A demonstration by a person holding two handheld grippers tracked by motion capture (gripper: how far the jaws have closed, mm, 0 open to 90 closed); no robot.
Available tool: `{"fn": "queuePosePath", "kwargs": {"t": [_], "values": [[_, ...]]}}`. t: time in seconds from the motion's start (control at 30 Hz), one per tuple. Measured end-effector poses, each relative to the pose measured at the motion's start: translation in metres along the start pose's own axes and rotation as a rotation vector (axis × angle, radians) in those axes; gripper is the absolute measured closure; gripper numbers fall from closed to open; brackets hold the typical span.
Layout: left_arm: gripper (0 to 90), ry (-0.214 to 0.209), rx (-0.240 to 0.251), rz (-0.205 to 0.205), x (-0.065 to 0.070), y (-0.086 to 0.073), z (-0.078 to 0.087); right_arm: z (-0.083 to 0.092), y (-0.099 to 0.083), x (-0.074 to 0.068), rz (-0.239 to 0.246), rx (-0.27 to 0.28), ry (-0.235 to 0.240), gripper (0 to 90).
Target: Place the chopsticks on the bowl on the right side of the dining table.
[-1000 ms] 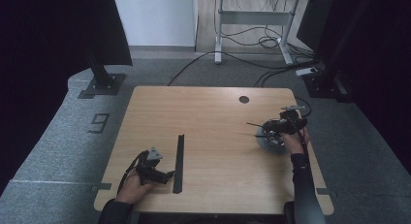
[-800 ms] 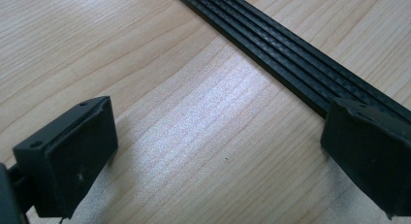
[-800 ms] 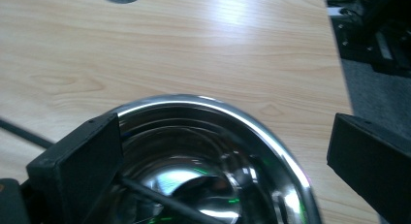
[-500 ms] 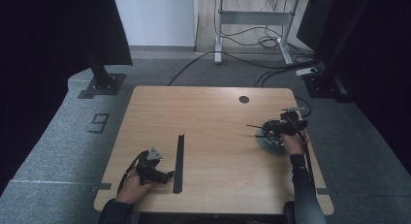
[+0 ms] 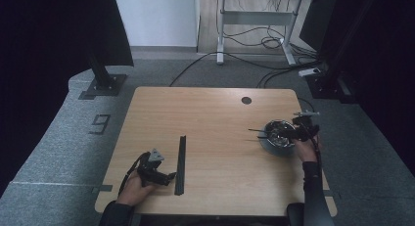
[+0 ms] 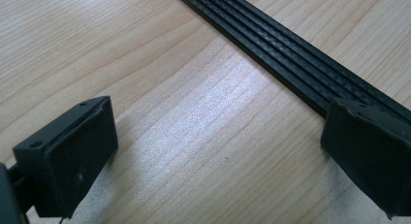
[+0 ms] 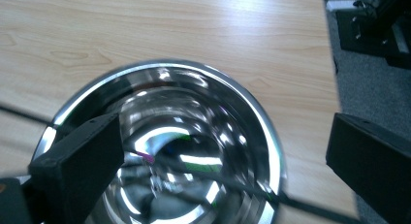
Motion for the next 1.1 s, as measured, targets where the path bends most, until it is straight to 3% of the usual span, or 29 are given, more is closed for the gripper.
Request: {"fn": "queuePosePath", "kwargs": {"t": [0.13, 0.27, 0.67, 1.1], "values": [[0.0, 0.001, -0.001, 0.0, 0.0, 0.0, 0.0, 0.019, -0.013, 0.02, -0.021, 0.012, 0.024, 8.0], [0.0, 0.0, 0.0, 0.0, 0.0, 0.0, 0.0, 0.024, -0.022, 0.024, -0.035, 0.011, 0.039, 9.3], [0.0, 0.002, 0.0, 0.001, 0.0, 0.0, 0.0, 0.007, -0.032, 0.016, -0.011, -0.024, 0.03, 9.2], [0.0, 0.002, 0.0, 0.001, 0.0, 0.0, 0.0, -0.003, -0.033, 0.025, -0.021, -0.008, 0.02, 9.3]]}}
Point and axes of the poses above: each handheld gripper's, and its own axes: z roughly backward along the jaws, y roughly out of its top, x roughly to its right, the point moved 6 cm from there along -z, roughly forward along the jaws, and after that the axes turned 14 degrees about -z, right-handed, at the moved point
